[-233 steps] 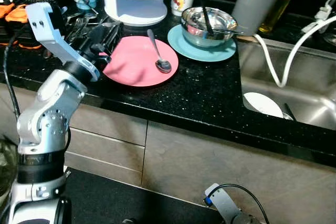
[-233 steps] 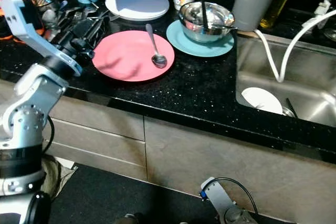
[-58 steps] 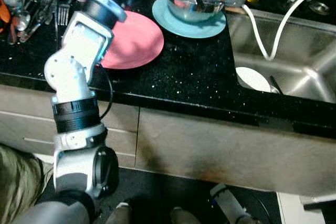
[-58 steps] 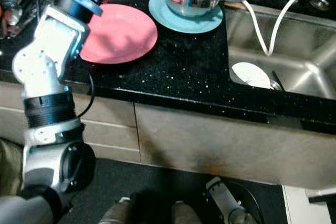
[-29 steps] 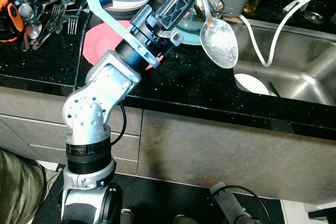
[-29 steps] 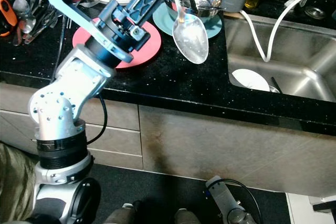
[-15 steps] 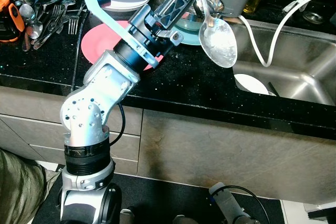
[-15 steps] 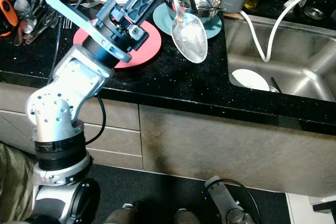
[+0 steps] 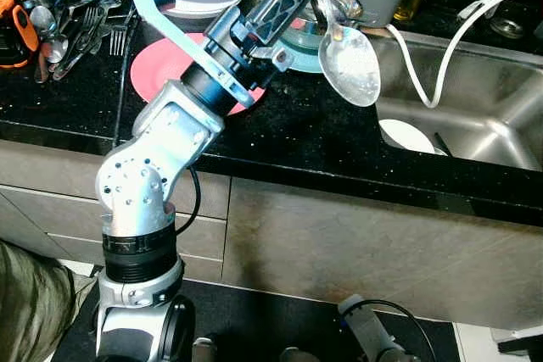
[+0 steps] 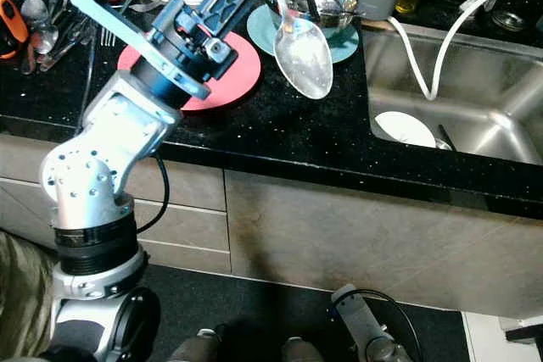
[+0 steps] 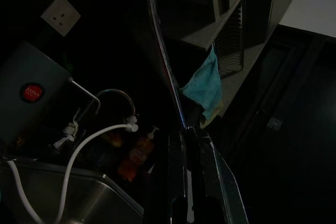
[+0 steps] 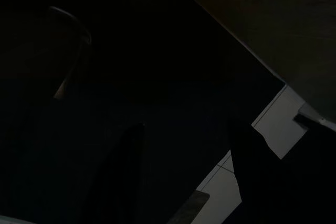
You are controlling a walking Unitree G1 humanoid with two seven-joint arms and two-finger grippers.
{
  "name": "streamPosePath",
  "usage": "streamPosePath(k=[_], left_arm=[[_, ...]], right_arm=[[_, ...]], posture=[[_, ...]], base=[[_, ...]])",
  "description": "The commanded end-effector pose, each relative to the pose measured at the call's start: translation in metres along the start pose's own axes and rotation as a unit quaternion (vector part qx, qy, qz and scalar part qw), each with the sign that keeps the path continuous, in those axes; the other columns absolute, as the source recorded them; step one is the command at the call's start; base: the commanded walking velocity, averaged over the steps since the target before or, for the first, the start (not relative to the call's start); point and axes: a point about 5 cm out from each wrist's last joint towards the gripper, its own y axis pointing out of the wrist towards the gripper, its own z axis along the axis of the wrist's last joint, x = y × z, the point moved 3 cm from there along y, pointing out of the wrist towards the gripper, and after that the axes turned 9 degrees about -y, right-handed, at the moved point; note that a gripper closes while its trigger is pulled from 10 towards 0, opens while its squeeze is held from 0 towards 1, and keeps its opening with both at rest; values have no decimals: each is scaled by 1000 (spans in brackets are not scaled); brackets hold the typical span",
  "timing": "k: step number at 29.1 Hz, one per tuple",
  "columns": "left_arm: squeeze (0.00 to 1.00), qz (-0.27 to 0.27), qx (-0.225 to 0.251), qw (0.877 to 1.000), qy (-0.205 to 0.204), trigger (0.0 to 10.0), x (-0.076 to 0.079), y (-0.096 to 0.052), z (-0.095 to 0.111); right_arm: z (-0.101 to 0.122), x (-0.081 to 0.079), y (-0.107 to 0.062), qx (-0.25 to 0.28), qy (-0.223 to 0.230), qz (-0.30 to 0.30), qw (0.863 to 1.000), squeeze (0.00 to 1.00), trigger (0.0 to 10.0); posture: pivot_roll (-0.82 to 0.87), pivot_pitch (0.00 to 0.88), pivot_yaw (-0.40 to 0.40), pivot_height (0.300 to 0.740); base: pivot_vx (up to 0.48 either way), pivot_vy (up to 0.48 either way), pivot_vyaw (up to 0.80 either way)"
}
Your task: Kitchen organization
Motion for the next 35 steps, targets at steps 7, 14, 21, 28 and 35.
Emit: streamPosePath(k=[7, 14, 21, 28, 35], left_arm=[[0, -15, -1, 1000, 2, 10000, 7, 2, -1], [0, -21, -7, 1000, -2, 10000, 8, 2, -2], [0, -21, -41, 999, -5, 10000, 9, 2, -13], [0, -10, -73, 997, -1, 10000, 6, -1, -27], [0, 0, -81, 997, 3, 10000, 2, -4, -30]], right_arm=[[-11, -3, -1, -16, 9, 3, 1000, 0, 10000], [-11, -3, -1, -17, 10, 3, 1000, 0, 10000], [-10, -3, -1, -16, 9, 3, 1000, 0, 10000], [-10, -3, -1, -16, 9, 5, 1000, 0, 10000], [-9, -4, -1, -14, 9, 6, 1000, 0, 10000]], posture=[[-69, 173, -59, 740], [-69, 175, -55, 740], [-62, 176, -54, 740], [-54, 178, -61, 740], [-49, 171, -60, 740]], base=[[0, 0, 0], [0, 0, 0], [0, 0, 0], [0, 0, 0], [0, 0, 0]])
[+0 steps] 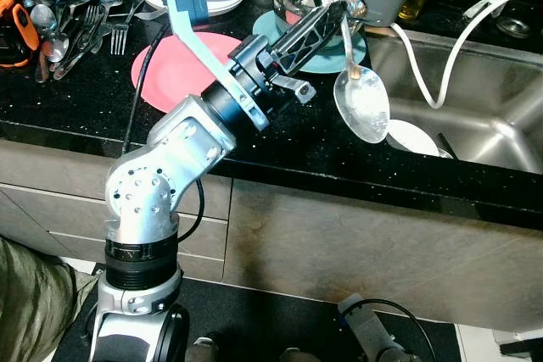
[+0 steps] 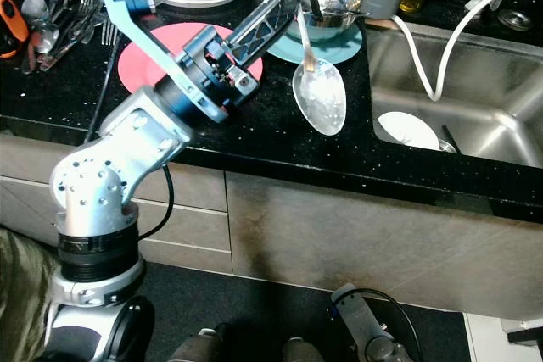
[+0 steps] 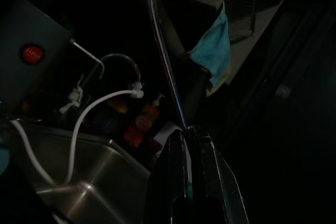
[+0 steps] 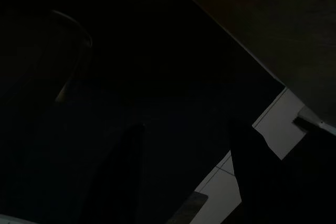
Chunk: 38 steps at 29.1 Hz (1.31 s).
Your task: Kitchen organization
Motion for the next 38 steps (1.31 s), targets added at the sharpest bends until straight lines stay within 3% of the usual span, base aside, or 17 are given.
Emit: streamPosePath(k=[1, 33, 35, 38], left_arm=[[0, -13, -10, 1000, 4, 10000, 6, 0, -5], [0, 2, 3, 999, 35, 10000, 2, 0, 0], [0, 6, -1, 999, 37, 10000, 3, 0, -15], [0, 8, -6, 999, 43, 10000, 2, 0, -20]], right_arm=[[-10, -5, -1, -15, 9, 6, 1000, 0, 10000], [-10, -1, -1, -15, 14, 4, 1000, 0, 10000], [-9, -1, -1, -15, 15, 4, 1000, 0, 10000], [-9, -2, -1, -16, 16, 4, 1000, 0, 10000]], posture=[[-49, 171, -60, 740], [-57, 170, -74, 740], [-45, 172, -67, 740], [-38, 162, -59, 740]], base=[[0, 0, 0], [0, 0, 0], [0, 0, 0], [0, 0, 0]])
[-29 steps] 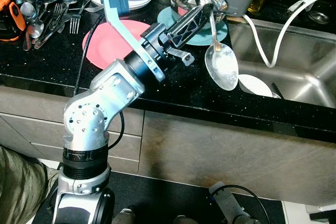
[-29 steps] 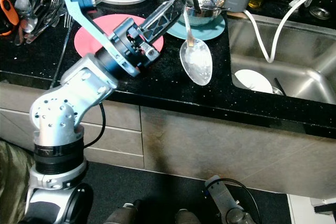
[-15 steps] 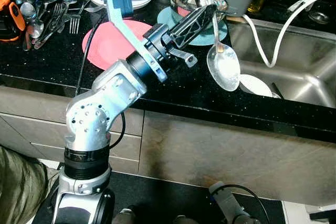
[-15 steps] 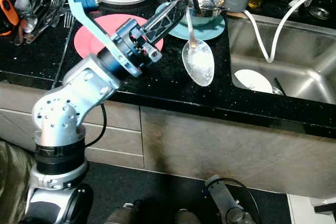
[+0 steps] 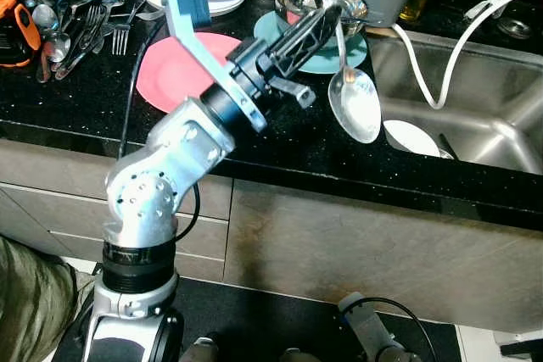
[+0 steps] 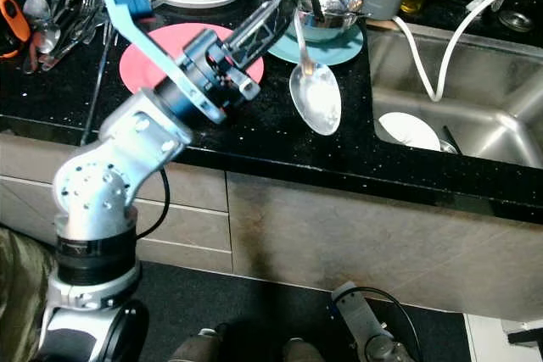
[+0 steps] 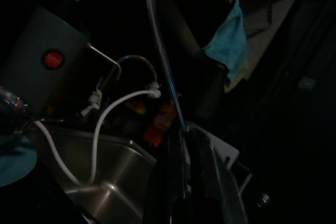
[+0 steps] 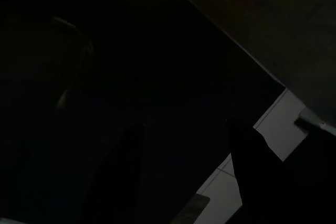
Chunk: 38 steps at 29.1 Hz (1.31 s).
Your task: Kitchen organization
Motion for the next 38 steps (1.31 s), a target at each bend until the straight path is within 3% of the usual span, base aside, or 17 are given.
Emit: streamPosePath(k=[1, 5, 14, 23, 26, 28, 30, 31, 32, 33, 34, 36, 37, 38], left_arm=[[0, -17, -4, 1000, 9, 10000, 8, 4, -5], [0, -12, -13, 998, 60, 10000, 0, 13, 2], [0, -13, -23, 995, 100, 10000, 0, 21, -2], [0, 32, -35, 980, 192, 10000, -19, 24, 0], [0, 130, -30, 953, 271, 10000, -56, 26, 17], [0, 143, -27, 947, 286, 10000, -60, 26, 22], [0, 164, -27, 931, 326, 10000, -70, 26, 30], [0, 164, -27, 931, 326, 10000, -70, 26, 30], [0, 190, -32, 898, 396, 10000, -82, 27, 40], [0, 203, -36, 877, 434, 10000, -87, 28, 45], [0, 203, -36, 877, 434, 10000, -87, 28, 45], [0, 207, -45, 845, 490, 10000, -93, 31, 50], [0, 207, -45, 845, 490, 10000, -93, 31, 50], [0, 209, -48, 832, 512, 10000, -96, 33, 51]], right_arm=[[-11, -3, -1, -19, 10, 5, 1000, 0, 10000], [-11, -3, -1, -20, 15, 3, 1000, 0, 10000], [-11, -4, -1, -22, 17, 2, 1000, 0, 10000], [-12, -5, -1, -25, 14, 1, 1000, 0, 10000], [-11, -6, -1, -23, 15, 1, 1000, 0, 10000], [-11, -6, -1, -23, 14, 1, 1000, 0, 10000], [-11, -7, -1, -23, 14, 1, 1000, 0, 10000], [-11, -7, -1, -23, 14, 1, 1000, 0, 10000], [-10, -7, -1, -23, 15, -1, 1000, 0, 10000], [-10, -7, -1, -23, 14, -2, 1000, 0, 10000], [-10, -7, -1, -23, 14, -2, 1000, 0, 10000], [-10, -7, -1, -23, 15, -3, 1000, 0, 10000], [-10, -7, -1, -23, 15, -3, 1000, 0, 10000], [-10, -7, -1, -23, 16, -3, 1000, 0, 10000]], posture=[[-38, 162, -59, 740], [-25, 168, -52, 740], [-33, 170, -50, 740], [-29, 157, -50, 740], [-32, 155, -47, 740], [-33, 157, -47, 740], [-34, 161, -46, 740], [-34, 161, -46, 740], [-37, 162, -43, 740], [-38, 163, -41, 740], [-38, 163, -41, 740], [-49, 167, -35, 740], [-49, 167, -35, 740], [-53, 169, -33, 740]], base=[[0, 0, 0], [0, 0, -400], [0, 0, -800], [0, 0, -800], [0, 0, -800], [0, 0, -800], [0, 0, -800], [0, 0, -800], [0, 0, 0], [0, 0, 0], [0, 0, 0], [0, 0, 0], [0, 0, 0], [0, 0, 0]])
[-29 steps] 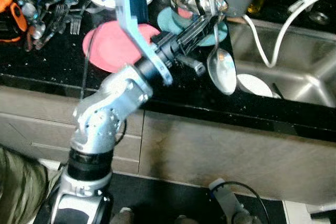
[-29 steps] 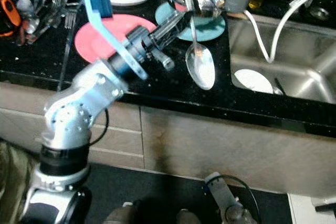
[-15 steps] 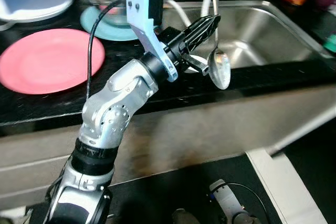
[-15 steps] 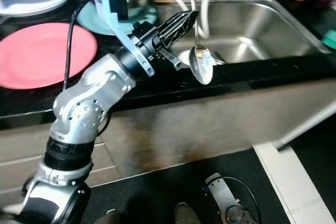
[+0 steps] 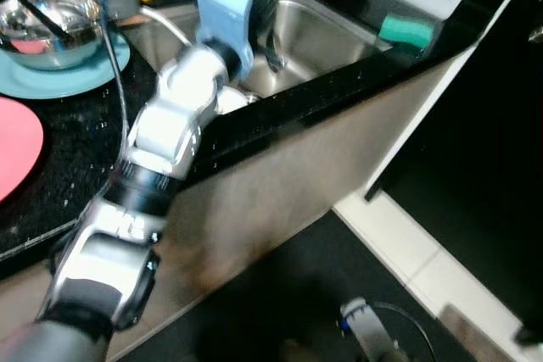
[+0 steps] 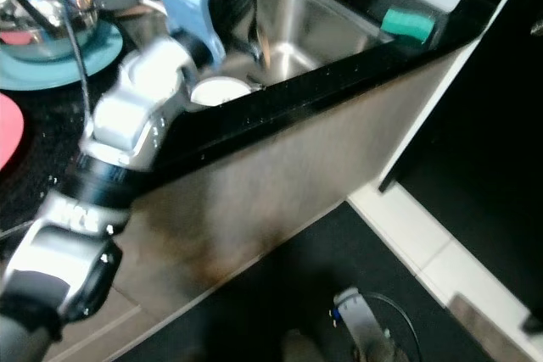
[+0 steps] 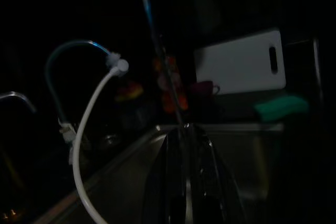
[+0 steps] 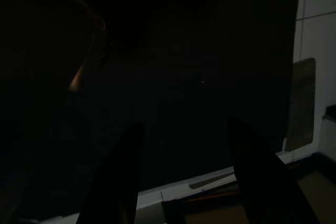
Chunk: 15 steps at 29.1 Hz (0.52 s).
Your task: Kitchen organization
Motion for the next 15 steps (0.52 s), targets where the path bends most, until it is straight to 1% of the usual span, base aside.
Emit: streamPosePath(k=[1, 4, 6, 7, 11, 13, 14, 15], left_arm=[[0, 4, 6, 998, 55, 10000, 2, 6, -2], [0, 33, 11, 993, 111, 10000, -5, 12, -3], [0, 42, 15, 990, 136, 10000, -7, 15, -3], [0, 42, 15, 990, 136, 10000, -7, 15, -3], [0, 55, 17, 984, 167, 10000, -13, 18, -6], [0, 59, 15, 984, 170, 10000, -15, 19, -8], [471, 62, 12, 984, 168, 10000, -18, 19, -10], [471, 64, 10, 984, 166, 10000, -20, 20, -12]], right_arm=[[-4, 4, -1, -7, 5, -7, 1000, 0, 10000], [-6, 3, -1, -10, 8, -8, 1000, 0, 10000], [-6, 3, -1, -11, 8, -8, 1000, 0, 10000], [-6, 3, -1, -11, 8, -8, 1000, 0, 10000], [-7, 3, -1, -12, 8, -8, 1000, 0, 10000], [-7, 3, -1, -12, 8, -9, 1000, 0, 10000], [-8, 3, -1, -12, 8, -9, 1000, 0, 10000], [-8, 3, -1, -12, 8, -9, 1000, 0, 10000]], posture=[[-61, 173, -30, 740], [-71, 177, -30, 740], [-74, 180, -31, 740], [-74, 180, -31, 740], [-81, 185, -30, 740], [-85, 190, -29, 740], [-87, 192, -29, 740], [-87, 193, -29, 740]], base=[[0, 0, 0], [0, 0, 0], [0, 0, 0], [0, 0, 0], [0, 0, 0], [0, 0, 0], [0, 0, 0], [0, 0, 0]])
